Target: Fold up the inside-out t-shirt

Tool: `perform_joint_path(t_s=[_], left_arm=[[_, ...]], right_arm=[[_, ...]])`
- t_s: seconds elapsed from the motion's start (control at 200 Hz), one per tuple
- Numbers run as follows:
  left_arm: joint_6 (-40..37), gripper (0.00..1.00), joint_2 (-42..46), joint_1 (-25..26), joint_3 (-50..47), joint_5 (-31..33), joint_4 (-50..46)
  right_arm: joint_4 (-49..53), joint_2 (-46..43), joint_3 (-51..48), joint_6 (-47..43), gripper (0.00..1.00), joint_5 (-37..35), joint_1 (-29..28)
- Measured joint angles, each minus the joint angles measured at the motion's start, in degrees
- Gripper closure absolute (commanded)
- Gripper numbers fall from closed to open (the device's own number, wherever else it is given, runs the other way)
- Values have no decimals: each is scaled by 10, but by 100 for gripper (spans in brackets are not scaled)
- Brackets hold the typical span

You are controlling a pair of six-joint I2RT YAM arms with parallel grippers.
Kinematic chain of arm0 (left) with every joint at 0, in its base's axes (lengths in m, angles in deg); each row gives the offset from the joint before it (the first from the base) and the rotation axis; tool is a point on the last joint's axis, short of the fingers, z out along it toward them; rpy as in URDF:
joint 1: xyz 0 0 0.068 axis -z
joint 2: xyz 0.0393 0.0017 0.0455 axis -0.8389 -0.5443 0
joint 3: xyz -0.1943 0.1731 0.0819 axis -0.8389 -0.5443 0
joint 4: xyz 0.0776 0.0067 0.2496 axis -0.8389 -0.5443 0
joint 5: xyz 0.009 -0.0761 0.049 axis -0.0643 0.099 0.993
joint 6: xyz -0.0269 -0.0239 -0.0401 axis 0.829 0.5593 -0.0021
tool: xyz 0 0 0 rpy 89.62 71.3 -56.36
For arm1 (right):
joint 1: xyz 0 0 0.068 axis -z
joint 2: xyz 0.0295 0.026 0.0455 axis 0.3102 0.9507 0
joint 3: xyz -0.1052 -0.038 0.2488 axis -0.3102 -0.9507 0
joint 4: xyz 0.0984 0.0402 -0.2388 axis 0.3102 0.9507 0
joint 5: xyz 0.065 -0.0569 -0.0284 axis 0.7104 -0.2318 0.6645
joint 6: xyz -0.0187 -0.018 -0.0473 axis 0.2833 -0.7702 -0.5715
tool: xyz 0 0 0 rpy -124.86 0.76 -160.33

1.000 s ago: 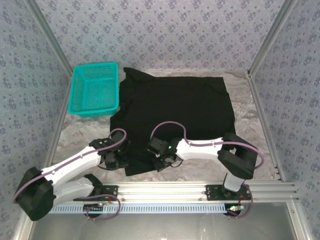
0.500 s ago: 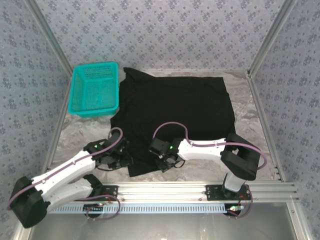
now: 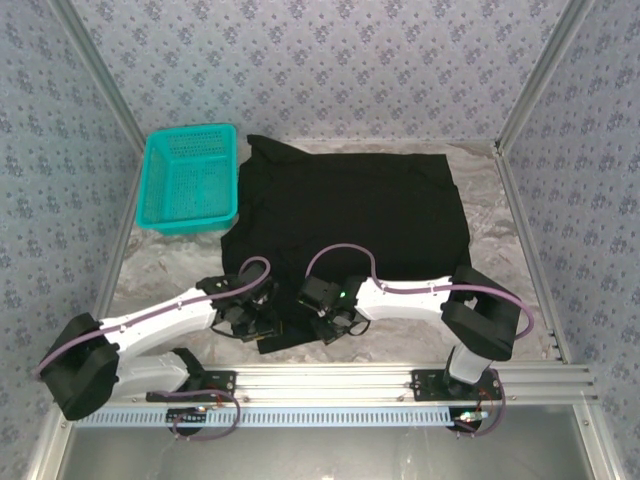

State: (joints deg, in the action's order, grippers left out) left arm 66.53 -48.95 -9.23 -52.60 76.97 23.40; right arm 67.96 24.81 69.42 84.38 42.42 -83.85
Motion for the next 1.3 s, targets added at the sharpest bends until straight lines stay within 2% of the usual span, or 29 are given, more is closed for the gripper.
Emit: perform_joint_path(t_s=[0.26, 0.495, 0.65, 0.914, 1.109, 1.204, 1.259, 1.299], left_arm=[[-7, 86, -43, 0, 0, 0, 10], [-14, 100, -45, 0, 0, 10, 12], [-12, 100, -6, 0, 0, 24, -23], [49, 100, 155, -1, -20, 46, -125], [79, 100, 174, -1, -38, 46, -175], [80, 84, 172, -1, -38, 54, -196], [83, 68, 169, -1, -35, 64, -212], [80, 61, 168, -1, -31, 71, -224]], right_arm=[[0, 0, 0, -2, 84, 0, 0], [0, 0, 0, -2, 85, 0, 0], [1, -1, 0, -5, 85, 0, 2], [3, -7, 0, -12, 85, 0, 5], [4, -21, 0, -29, 82, 15, 5], [3, -32, 0, -44, 73, 37, 6], [1, -38, 0, -56, 69, 52, 7], [0, -42, 0, -61, 68, 63, 7]])
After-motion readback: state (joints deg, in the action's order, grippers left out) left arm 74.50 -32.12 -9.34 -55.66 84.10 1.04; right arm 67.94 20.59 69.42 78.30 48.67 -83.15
